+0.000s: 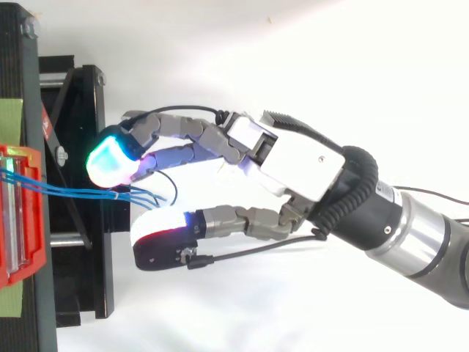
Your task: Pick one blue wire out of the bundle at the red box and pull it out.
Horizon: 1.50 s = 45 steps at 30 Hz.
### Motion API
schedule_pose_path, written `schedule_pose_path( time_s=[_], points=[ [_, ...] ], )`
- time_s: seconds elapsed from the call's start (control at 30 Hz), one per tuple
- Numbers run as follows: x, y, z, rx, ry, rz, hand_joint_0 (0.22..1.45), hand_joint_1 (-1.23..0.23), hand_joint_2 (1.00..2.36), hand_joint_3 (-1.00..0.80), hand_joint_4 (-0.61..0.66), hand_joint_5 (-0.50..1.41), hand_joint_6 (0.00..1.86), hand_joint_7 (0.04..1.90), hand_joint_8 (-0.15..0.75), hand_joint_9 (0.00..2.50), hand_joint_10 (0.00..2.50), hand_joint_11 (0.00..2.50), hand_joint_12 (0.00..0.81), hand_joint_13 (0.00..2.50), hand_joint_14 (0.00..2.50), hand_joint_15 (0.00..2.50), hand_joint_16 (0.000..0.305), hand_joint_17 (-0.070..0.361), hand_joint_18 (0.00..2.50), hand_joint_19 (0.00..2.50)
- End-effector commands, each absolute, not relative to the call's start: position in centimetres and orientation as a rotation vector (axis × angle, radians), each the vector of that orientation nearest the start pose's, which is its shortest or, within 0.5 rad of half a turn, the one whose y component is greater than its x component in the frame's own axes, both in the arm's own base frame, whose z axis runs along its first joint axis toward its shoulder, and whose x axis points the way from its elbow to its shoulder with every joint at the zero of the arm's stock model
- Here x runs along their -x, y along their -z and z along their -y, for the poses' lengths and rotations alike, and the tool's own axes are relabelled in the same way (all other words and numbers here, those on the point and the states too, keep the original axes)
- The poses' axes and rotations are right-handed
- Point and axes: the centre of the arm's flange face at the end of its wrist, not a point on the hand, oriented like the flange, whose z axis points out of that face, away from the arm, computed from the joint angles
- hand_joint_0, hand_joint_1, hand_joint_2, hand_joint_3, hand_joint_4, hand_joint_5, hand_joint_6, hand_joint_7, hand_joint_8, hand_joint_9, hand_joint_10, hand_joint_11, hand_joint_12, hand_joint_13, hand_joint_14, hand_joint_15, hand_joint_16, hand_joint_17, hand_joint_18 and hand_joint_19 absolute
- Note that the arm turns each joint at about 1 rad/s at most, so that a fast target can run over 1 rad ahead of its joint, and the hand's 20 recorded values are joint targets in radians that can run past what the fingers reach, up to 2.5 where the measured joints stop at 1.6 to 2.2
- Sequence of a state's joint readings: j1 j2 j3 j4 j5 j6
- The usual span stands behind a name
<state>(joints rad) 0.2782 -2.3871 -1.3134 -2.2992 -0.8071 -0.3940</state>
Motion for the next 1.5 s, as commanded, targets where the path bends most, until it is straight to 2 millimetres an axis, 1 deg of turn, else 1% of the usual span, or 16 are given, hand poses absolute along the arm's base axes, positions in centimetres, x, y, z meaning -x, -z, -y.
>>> schedule_pose_path(
  time_s=[0.0, 0.1, 0.4, 0.7, 0.97, 1.03, 1.2, 1.27, 1.3, 1.33, 1.37, 1.47],
  points=[
    [-76.69, -17.17, -1.6, -1.135, -0.736, -0.82, 0.54, -0.61, 1.0, -0.48, 0.33, -0.13, 0.5, 0.92, 0.294, 0.72, 0.01, 0.33, 0.391, 0.27, 0.01, 0.15, 0.061, 0.136, 0.22, 0.39],
    [-76.7, -17.17, -1.73, -1.136, -0.743, -0.819, 0.54, -0.62, 1.0, -0.48, 0.32, -0.13, 0.5, 0.92, 0.294, 0.72, 0.01, 0.34, 0.39, 0.27, 0.01, 0.15, 0.061, 0.136, 0.22, 0.39],
    [-76.76, -17.3, -1.85, -1.137, -0.745, -0.815, 0.6, -0.66, 1.01, -0.36, 0.3, -0.12, 0.5, 1.11, 0.286, 0.71, 0.01, 0.35, 0.38, 0.27, 0.01, 0.15, 0.058, 0.131, 0.22, 0.4],
    [-76.98, -17.63, -1.81, -1.135, -0.748, -0.809, 0.61, -0.68, 1.01, -0.35, 0.31, -0.11, 0.5, 1.17, 0.285, 0.72, 0.01, 0.37, 0.381, 0.27, 0.01, 0.15, 0.058, 0.131, 0.23, 0.4],
    [-77.12, -17.85, -1.28, -1.135, -0.744, -0.806, 0.6, -0.68, 1.01, -0.36, 0.3, -0.11, 0.5, 1.18, 0.285, 0.72, 0.02, 0.37, 0.381, 0.28, 0.01, 0.16, 0.058, 0.131, 0.24, 0.41],
    [-77.08, -17.78, -1.27, -1.135, -0.743, -0.807, 0.6, -0.68, 1.01, -0.35, 0.3, -0.1, 0.5, 1.21, 0.284, 0.72, 0.01, 0.37, 0.382, 0.28, 0.01, 0.16, 0.058, 0.131, 0.24, 0.41],
    [-77.12, -17.85, -1.28, -1.135, -0.744, -0.806, 0.62, -0.69, 1.01, -0.32, 0.27, -0.11, 0.59, 1.1, 0.288, 0.73, 0.01, 0.38, 0.38, 0.29, 0.01, 0.15, 0.058, 0.13, 0.25, 0.41],
    [-77.12, -17.85, -1.28, -1.135, -0.744, -0.806, 0.62, -0.7, 1.02, -0.29, 0.27, -0.13, 0.66, 0.98, 0.287, 0.74, 0.02, 0.4, 0.379, 0.3, 0.01, 0.16, 0.058, 0.13, 0.26, 0.41],
    [-77.12, -17.85, -1.28, -1.135, -0.744, -0.806, 0.62, -0.7, 1.02, -0.28, 0.27, -0.13, 0.66, 0.98, 0.289, 0.74, 0.02, 0.4, 0.379, 0.3, 0.01, 0.17, 0.058, 0.13, 0.26, 0.4],
    [-77.12, -17.85, -1.16, -1.136, -0.743, -0.805, 0.62, -0.7, 1.02, -0.26, 0.26, -0.14, 0.69, 0.94, 0.288, 0.74, 0.02, 0.4, 0.379, 0.3, 0.01, 0.17, 0.058, 0.13, 0.26, 0.41],
    [-77.14, -17.86, -1.29, -1.134, -0.746, -0.806, 0.62, -0.7, 1.02, -0.24, 0.26, -0.15, 0.73, 0.86, 0.289, 0.73, 0.02, 0.41, 0.38, 0.31, 0.01, 0.17, 0.058, 0.13, 0.26, 0.41],
    [-77.12, -17.85, -1.16, -1.136, -0.743, -0.805, 0.62, -0.71, 1.02, -0.21, 0.26, -0.16, 0.78, 0.81, 0.287, 0.74, 0.02, 0.42, 0.38, 0.31, 0.01, 0.17, 0.058, 0.13, 0.27, 0.41]
  ],
)
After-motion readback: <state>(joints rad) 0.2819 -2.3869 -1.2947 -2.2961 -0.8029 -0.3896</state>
